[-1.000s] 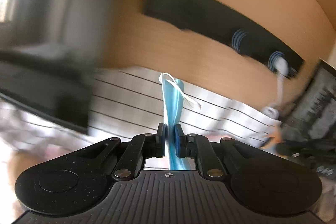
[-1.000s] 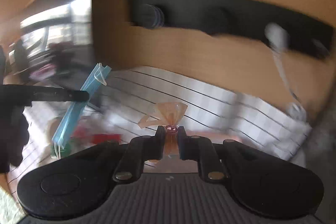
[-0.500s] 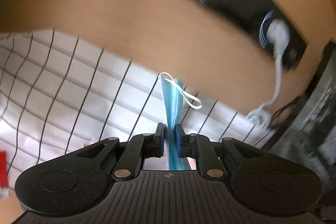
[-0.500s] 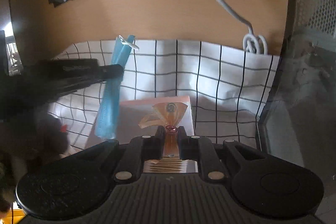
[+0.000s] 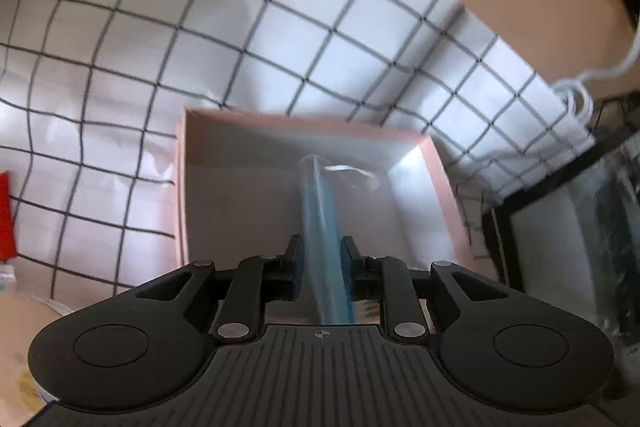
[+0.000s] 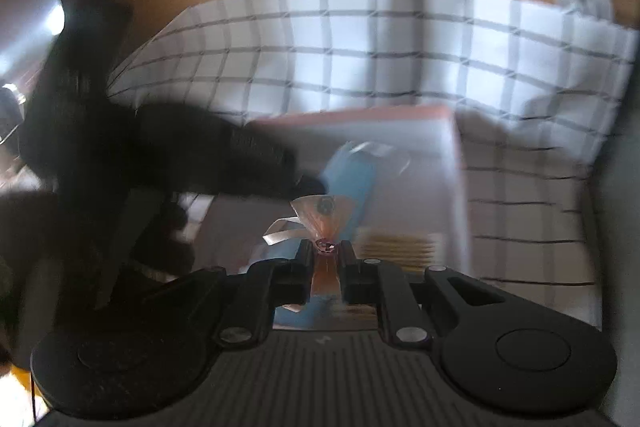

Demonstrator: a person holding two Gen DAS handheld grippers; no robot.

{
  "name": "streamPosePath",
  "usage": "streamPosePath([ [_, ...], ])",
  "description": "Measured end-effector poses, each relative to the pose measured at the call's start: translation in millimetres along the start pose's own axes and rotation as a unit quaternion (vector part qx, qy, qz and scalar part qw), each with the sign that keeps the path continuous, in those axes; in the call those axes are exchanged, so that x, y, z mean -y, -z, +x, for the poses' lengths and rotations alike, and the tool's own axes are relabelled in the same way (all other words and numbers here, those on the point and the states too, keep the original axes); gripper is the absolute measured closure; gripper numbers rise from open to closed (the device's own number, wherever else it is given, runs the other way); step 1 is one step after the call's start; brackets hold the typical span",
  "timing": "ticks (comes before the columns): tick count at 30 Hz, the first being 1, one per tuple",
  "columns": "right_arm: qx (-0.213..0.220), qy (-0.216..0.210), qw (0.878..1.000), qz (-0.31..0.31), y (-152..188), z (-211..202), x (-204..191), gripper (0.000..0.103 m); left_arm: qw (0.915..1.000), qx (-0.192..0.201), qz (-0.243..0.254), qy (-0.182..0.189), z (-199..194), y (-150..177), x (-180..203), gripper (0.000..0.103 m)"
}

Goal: Organize soft objects
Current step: 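Carry the mask and bow over the pink box and open both grippers, then grasp the black beaded bracelet with left gripper while right approaches the yellow silicone item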

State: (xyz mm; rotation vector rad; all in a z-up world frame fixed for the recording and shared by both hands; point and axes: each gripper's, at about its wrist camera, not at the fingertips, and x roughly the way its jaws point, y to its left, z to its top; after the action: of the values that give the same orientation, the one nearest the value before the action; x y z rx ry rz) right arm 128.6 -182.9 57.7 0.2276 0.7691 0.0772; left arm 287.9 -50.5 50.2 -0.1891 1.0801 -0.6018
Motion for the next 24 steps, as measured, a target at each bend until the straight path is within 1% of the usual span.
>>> streamPosePath([
  [1,-0.009,0.004,1.0,0.001,-1,8,-1,0.09,1.0,0.004,0.002,0.003,-5,-2,0,0.082],
  [4,-0.038,0.042,0.998,0.005,-3,31,1,0.09,0.9994,0.029,0.015,0.005,-27,-8,2,0.081],
  [5,-0.043,0.049,0.998,0.008,-3,34,3,0.088,0.9991,0.037,0.019,0.009,-35,-9,3,0.081],
  [7,-0.04,0.047,0.998,0.025,-3,31,7,0.084,0.9984,0.05,0.022,0.015,-54,-9,2,0.082],
  [8,-0.038,0.041,0.998,0.036,-3,25,8,0.078,0.9979,0.057,0.023,0.021,-64,-6,1,0.082],
  [9,-0.03,0.033,0.998,0.044,-4,18,9,0.067,0.9972,0.065,0.026,0.027,-74,-2,0,0.082],
  [10,-0.019,0.032,0.998,0.046,-5,11,9,0.061,0.9962,0.076,0.031,0.031,-88,4,-1,0.082],
  [11,-0.003,0.039,0.998,0.045,-6,0,6,0.049,0.9948,0.089,0.037,0.033,-103,12,-2,0.082],
  [12,0.012,0.048,0.998,0.039,-6,-10,3,0.043,0.9934,0.102,0.042,0.032,-116,19,-3,0.082],
  [13,0.025,0.057,0.998,0.031,-6,-20,-2,0.043,0.9918,0.116,0.046,0.028,-130,28,-7,0.082],
  [16,0.045,0.071,0.996,0.009,-6,-44,-16,0.043,0.9865,0.159,0.041,-0.001,-180,59,-27,0.082],
  [19,0.057,0.058,0.996,-0.023,-4,-61,-37,0.041,0.9811,0.188,0.014,-0.044,-223,94,-60,0.082],
  [21,0.067,0.049,0.995,-0.047,1,-68,-56,0.037,0.9774,0.196,-0.019,-0.075,-244,117,-87,0.082],
  [23,0.074,0.037,0.994,-0.065,7,-69,-76,0.037,0.9716,0.2,-0.069,-0.105,-261,143,-120,0.082],
  [24,0.075,0.028,0.994,-0.075,12,-69,-86,0.037,0.9674,0.2,-0.098,-0.12,-267,155,-135,0.082],
])
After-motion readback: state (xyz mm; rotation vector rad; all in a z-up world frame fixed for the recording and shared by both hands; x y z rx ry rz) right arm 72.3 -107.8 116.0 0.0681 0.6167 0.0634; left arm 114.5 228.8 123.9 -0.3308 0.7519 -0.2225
